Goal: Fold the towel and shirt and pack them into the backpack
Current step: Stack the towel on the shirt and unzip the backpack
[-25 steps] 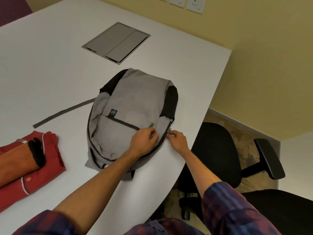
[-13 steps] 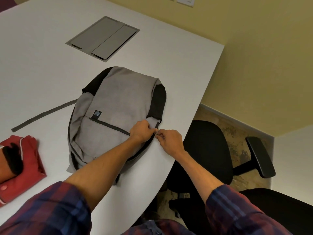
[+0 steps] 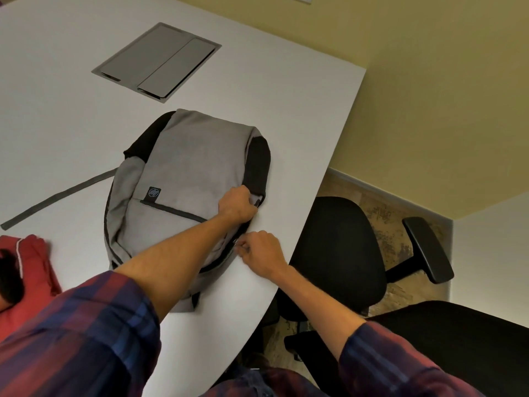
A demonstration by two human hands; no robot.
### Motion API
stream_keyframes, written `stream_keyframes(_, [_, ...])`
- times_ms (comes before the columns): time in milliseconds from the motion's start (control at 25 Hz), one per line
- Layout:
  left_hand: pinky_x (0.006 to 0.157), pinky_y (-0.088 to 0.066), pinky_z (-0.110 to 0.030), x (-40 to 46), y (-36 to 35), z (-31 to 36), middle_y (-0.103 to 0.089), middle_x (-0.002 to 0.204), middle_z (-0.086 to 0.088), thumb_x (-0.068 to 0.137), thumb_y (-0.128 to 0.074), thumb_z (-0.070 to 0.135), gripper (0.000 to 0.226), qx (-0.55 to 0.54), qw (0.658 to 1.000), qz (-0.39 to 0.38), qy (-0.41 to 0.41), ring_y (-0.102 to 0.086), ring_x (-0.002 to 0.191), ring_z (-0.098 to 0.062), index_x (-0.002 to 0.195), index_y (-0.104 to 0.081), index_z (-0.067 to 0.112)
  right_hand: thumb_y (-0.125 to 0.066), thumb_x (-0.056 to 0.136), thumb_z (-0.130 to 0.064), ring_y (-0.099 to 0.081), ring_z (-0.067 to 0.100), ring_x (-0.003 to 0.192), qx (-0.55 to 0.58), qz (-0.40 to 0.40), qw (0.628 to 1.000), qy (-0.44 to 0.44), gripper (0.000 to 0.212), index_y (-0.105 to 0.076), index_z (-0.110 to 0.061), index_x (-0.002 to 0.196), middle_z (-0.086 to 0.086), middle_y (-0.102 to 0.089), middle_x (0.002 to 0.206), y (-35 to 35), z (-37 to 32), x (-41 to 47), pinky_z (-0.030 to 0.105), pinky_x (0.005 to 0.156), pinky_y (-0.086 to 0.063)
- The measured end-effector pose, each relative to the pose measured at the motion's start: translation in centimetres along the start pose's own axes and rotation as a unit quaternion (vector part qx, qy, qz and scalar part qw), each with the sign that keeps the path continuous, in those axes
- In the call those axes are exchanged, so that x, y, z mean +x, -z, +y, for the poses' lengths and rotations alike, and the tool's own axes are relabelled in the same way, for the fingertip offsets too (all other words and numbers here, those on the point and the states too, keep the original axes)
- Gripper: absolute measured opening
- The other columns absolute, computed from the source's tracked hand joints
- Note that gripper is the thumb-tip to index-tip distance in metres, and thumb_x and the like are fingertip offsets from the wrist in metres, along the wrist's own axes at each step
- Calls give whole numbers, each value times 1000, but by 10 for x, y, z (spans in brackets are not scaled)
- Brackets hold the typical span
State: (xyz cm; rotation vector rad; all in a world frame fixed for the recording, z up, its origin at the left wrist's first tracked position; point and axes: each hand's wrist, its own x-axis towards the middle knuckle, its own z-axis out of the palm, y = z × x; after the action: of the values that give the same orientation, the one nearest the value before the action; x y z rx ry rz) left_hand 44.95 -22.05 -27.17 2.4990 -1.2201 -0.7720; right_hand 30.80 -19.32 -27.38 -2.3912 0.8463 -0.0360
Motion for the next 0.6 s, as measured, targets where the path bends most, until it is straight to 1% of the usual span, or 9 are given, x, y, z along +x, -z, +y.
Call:
stream_keyframes(80, [56, -43, -28, 1, 1, 2, -60, 63, -4, 78, -72, 23, 22, -70, 997, 19, -12, -55, 59, -17, 65, -63, 9, -58, 92, -27, -65, 32, 85, 10, -45, 997, 56, 20, -73, -15, 99, 10, -73, 91, -22, -29, -23, 38, 72, -50])
stream_keyframes(160, [56, -41, -26, -7, 2, 1, -61, 63, -3, 81, -74, 24, 21, -133, 990, 16, -30, -52, 56, -12, 71, -70, 6, -55, 92, -26, -65, 35, 84, 17, -80, 991, 102, 22, -71, -12, 99, 12, -73, 92, -48, -60, -46, 39, 71, -50])
stream_keyframes(200, [59, -42, -25, -13, 4, -2, -63, 65, -3, 80, -75, 23, 18, -158, 987, 3, -36, -53, 58, -11, 75, -72, 6, -54, 93, -26, -65, 36, 84, 23, -86, 990, 110, 23, -70, -11, 100, 13, -73, 93, -58, -72, -53, 40, 70, -50])
stream_keyframes(280, [64, -46, -24, -30, 13, -16, -67, 69, -3, 78, -77, 22, 16, -183, 982, -27, -47, -57, 63, -10, 78, -73, 7, -53, 94, -26, -65, 36, 84, 38, -76, 992, 93, 23, -69, -11, 100, 13, -72, 93, -65, -84, -55, 40, 70, -50])
stream_keyframes(360, [65, -48, -26, -54, 25, -38, -66, 67, -2, 78, -75, 22, 17, -157, 986, -25, -50, -61, 66, -13, 71, -70, 7, -54, 94, -27, -65, 34, 84, 57, -71, 993, 77, 21, -69, -13, 98, 11, -73, 90, -62, -84, -52, 39, 69, -51])
stream_keyframes(400, [61, -47, -26, -71, 31, -52, -63, 61, 0, 78, -74, 25, 23, -129, 991, -10, -44, -61, 65, -14, 64, -65, 9, -54, 93, -27, -65, 33, 82, 68, -71, 993, 72, 20, -69, -14, 96, 10, -72, 87, -60, -83, -51, 39, 69, -51])
stream_keyframes(480, [54, -41, -28, -109, 36, -83, -55, 51, 3, 74, -73, 34, 36, -70, 997, 18, -1, -57, 57, -16, 52, -54, 13, -57, 91, -28, -65, 30, 80, 88, -68, 992, 64, 17, -69, -16, 92, 6, -72, 82, -57, -80, -49, 37, 67, -50])
stream_keyframes(520, [53, -41, -29, -128, 34, -100, -52, 48, 3, 73, -74, 38, 41, -50, 998, 21, 25, -55, 53, -16, 48, -51, 14, -57, 89, -28, -65, 29, 79, 101, -69, 991, 59, 16, -69, -17, 88, 5, -72, 80, -56, -80, -49, 36, 67, -49])
stream_keyframes(600, [52, -43, -32, -160, 29, -126, -50, 43, 2, 74, -73, 45, 49, -49, 997, 7, 61, -51, 46, -15, 44, -49, 15, -56, 85, -29, -65, 26, 76, 116, -74, 989, 54, 19, -69, -16, 83, 2, -72, 76, -59, -79, -49, 37, 66, -51])
